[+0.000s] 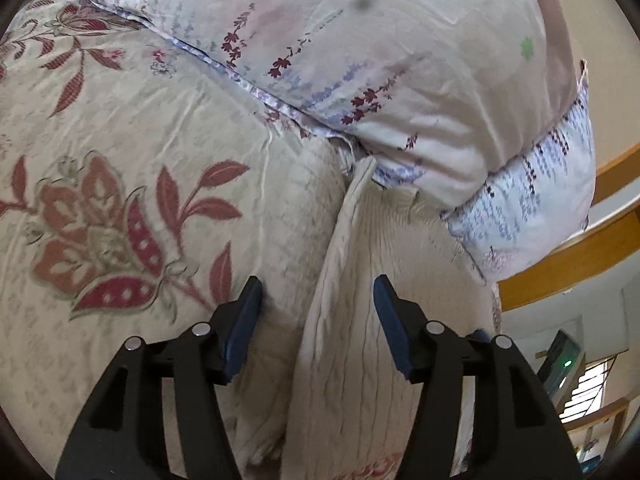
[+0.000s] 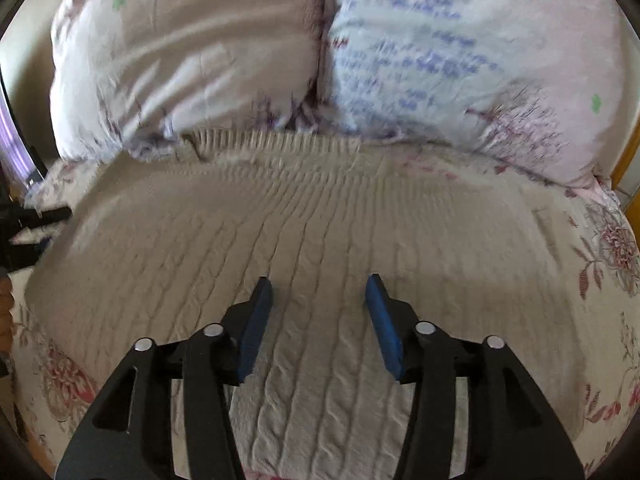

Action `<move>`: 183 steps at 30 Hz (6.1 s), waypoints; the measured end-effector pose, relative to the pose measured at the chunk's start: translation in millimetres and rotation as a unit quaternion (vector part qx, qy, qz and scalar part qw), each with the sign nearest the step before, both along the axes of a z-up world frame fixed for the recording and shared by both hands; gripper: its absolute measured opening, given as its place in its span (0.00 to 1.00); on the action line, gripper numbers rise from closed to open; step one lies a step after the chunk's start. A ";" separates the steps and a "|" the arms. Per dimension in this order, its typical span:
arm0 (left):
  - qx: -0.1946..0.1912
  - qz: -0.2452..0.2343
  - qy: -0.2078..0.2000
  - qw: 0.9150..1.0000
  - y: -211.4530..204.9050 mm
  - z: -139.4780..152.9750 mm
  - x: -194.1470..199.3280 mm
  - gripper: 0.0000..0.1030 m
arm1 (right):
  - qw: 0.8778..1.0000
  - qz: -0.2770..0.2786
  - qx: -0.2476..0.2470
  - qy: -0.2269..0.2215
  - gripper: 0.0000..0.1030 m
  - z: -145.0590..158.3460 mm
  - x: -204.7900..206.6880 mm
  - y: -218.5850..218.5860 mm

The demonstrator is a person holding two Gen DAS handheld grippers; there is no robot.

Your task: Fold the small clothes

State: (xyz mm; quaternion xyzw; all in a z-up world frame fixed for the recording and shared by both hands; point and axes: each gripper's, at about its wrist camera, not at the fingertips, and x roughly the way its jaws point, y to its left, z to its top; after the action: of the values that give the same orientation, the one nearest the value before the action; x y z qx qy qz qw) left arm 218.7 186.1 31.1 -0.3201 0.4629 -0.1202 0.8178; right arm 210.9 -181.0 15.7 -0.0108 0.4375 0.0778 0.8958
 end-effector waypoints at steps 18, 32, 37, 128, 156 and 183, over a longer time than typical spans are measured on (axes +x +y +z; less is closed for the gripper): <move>-0.025 0.000 0.004 1.000 -6.8 -6.9 11.6 0.38 | 1.000 0.009 0.016 -0.010 0.57 -4.9 -1.5 -1.5; -0.161 -0.014 -0.027 0.986 -38.6 34.4 16.9 0.16 | 0.992 0.007 0.126 0.009 0.58 3.9 -0.7 -33.9; -0.193 -0.044 -0.060 0.978 -86.2 59.1 19.9 0.16 | 0.983 0.000 0.183 0.013 0.62 11.4 -6.5 -62.4; -0.071 -0.213 0.030 0.974 -247.2 -9.1 -29.6 0.45 | 0.971 -0.077 0.225 -0.001 0.12 7.2 -92.1 -206.8; -0.044 -0.238 0.000 0.970 -246.2 -13.8 -44.4 0.25 | 0.977 -0.122 0.176 0.003 0.21 0.2 -103.3 -214.6; 0.072 -0.188 -0.033 0.979 -286.4 0.8 32.9 0.74 | 0.966 -0.168 0.195 -0.036 0.09 5.0 -46.7 -223.9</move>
State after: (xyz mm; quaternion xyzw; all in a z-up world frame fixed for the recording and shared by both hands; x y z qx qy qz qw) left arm 251.5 -100.3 31.9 -0.1633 0.4952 -0.2489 0.8162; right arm 164.2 -405.0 20.7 0.2353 0.3771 0.0092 0.8957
